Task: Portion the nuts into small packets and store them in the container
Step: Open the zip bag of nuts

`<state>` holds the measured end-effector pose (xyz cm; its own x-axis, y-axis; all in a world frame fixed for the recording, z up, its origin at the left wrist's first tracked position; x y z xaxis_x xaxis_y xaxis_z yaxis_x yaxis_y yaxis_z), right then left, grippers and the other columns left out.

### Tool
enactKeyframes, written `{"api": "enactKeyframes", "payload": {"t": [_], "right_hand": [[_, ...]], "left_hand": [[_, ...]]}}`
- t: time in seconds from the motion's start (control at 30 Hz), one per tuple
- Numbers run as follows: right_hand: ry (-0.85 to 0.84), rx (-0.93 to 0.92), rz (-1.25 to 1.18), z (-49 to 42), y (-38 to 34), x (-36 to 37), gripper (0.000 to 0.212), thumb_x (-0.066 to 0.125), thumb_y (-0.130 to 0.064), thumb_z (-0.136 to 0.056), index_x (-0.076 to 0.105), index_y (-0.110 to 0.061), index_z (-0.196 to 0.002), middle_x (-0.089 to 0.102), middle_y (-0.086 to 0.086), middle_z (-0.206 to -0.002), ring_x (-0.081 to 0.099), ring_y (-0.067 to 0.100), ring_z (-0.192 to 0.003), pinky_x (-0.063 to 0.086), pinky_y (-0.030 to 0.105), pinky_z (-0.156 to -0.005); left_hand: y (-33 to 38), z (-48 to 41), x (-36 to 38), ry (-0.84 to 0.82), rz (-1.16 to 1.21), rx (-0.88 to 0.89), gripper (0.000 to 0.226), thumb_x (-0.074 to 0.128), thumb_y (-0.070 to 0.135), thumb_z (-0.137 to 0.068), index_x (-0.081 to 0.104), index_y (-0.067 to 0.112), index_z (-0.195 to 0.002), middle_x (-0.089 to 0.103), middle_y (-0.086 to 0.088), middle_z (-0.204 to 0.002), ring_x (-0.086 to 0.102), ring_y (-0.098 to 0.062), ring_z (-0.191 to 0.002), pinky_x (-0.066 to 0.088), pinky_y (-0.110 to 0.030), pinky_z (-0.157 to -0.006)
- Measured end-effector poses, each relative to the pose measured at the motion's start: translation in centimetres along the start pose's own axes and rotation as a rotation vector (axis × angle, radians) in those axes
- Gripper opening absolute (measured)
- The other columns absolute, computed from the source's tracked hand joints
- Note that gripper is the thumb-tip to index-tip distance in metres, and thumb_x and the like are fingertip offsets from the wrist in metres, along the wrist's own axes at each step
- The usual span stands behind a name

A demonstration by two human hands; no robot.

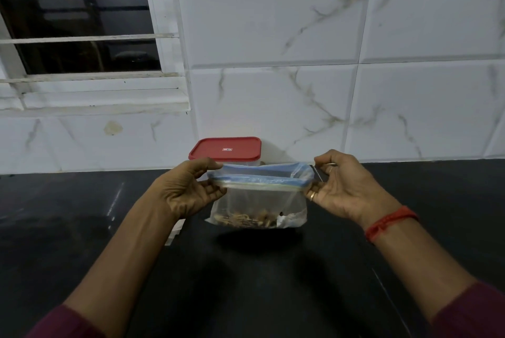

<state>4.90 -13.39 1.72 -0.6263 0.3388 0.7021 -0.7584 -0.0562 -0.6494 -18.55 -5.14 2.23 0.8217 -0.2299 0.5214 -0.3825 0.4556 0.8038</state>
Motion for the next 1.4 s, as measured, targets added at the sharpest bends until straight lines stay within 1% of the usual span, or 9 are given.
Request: {"api": "enactKeyframes", "payload": {"t": [0.17,0.33,0.5,0.7,0.83,0.93,1.17,1.27,1.4], "right_hand": [[-0.002,-0.057,0.199,0.1,0.6,0.3,0.013,0.056,0.008,-0.086,0.056,-0.003,-0.093,0.05,0.01,-0.074,0.047,0.011,-0.052,0.05,0.023,-0.043],[0.001,-0.288,0.958,0.6,-0.9,0.6,0.032,0.064,0.006,-0.089,0.055,-0.015,-0.111,0.061,0.011,-0.095,0.064,0.02,-0.081,0.061,0.037,-0.064],[0.132,-0.573,1.741,1.6,-2.9,1.0,0.024,0.077,-0.034,-0.085,0.065,-0.031,-0.106,0.063,-0.014,-0.084,0.065,0.008,-0.081,0.059,0.036,-0.078],[0.262,-0.818,2.002,2.9,-2.5,2.4,0.021,0.067,-0.052,-0.089,0.073,-0.036,-0.102,0.068,-0.014,-0.086,0.057,0.009,-0.079,0.042,0.027,-0.064],[0.299,-0.847,1.982,3.2,-3.5,2.3,0.023,0.068,-0.053,-0.088,0.075,-0.036,-0.102,0.072,-0.013,-0.088,0.058,0.011,-0.079,0.039,0.026,-0.061],[0.146,-0.805,1.913,3.2,-3.5,2.5,0.018,0.075,-0.042,-0.086,0.065,-0.038,-0.101,0.069,-0.016,-0.083,0.062,0.003,-0.078,0.046,0.023,-0.067],[-0.135,-0.684,2.214,3.6,-2.5,2.9,0.015,0.065,-0.031,-0.094,0.065,-0.046,-0.099,0.065,-0.015,-0.107,0.064,0.01,-0.088,0.055,0.038,-0.082],[-0.066,-0.628,2.279,3.4,-3.1,2.3,0.019,0.065,-0.045,-0.091,0.064,-0.054,-0.108,0.06,-0.015,-0.111,0.063,0.007,-0.09,0.056,0.038,-0.08],[-0.132,-0.539,2.171,3.2,-3.0,1.9,0.027,0.073,-0.041,-0.086,0.065,-0.052,-0.109,0.06,-0.015,-0.119,0.067,0.005,-0.084,0.056,0.04,-0.086]], "left_hand": [[-0.6,0.0,0.3,0.079,-0.206,0.032,0.02,0.06,-0.012,-0.087,0.056,0.003,-0.1,0.055,-0.024,-0.128,0.063,-0.035,-0.112,0.062,-0.041,-0.07],[1.2,1.2,0.1,0.214,-0.759,0.17,0.032,0.072,-0.002,-0.086,0.058,0.011,-0.112,0.064,-0.024,-0.112,0.066,-0.029,-0.081,0.064,-0.042,-0.065],[1.8,1.5,1.0,0.305,-1.212,0.405,0.028,0.084,0.021,-0.078,0.061,0.022,-0.094,0.068,-0.006,-0.087,0.061,-0.02,-0.071,0.059,-0.047,-0.082],[2.7,3.3,2.1,0.415,-1.54,0.549,0.021,0.086,0.035,-0.075,0.068,0.029,-0.082,0.067,0.009,-0.08,0.065,-0.01,-0.077,0.057,-0.035,-0.074],[3.6,4.1,2.7,0.244,-1.579,0.54,0.027,0.09,0.021,-0.071,0.064,0.022,-0.073,0.07,0.005,-0.074,0.065,-0.01,-0.062,0.056,-0.032,-0.067],[3.5,4.3,3.4,0.103,-1.692,0.626,0.03,0.078,0.005,-0.081,0.062,0.025,-0.067,0.065,0.015,-0.072,0.067,-0.005,-0.064,0.054,-0.028,-0.069],[2.4,3.6,3.5,-0.007,-1.949,0.578,0.036,0.066,0.007,-0.094,0.076,0.041,-0.102,0.062,0.007,-0.125,0.058,-0.009,-0.093,0.05,-0.027,-0.081],[2.6,3.9,2.9,-0.09,-1.91,0.51,0.04,0.071,0.016,-0.091,0.069,0.053,-0.104,0.062,0.011,-0.123,0.063,-0.005,-0.087,0.055,-0.033,-0.085],[2.2,4.2,2.6,-0.204,-1.855,0.396,0.042,0.079,0.014,-0.084,0.067,0.046,-0.109,0.06,0.014,-0.122,0.061,0.001,-0.071,0.049,-0.016,-0.063]]}}
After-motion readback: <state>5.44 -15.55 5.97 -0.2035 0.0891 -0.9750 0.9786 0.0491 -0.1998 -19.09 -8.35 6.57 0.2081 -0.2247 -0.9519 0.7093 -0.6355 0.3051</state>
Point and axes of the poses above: each hand's wrist, its own z-axis away from the middle knuckle, its own x-axis out of the palm, y = z × x, the point moved 5 cm from there along -z, towards the middle knuckle
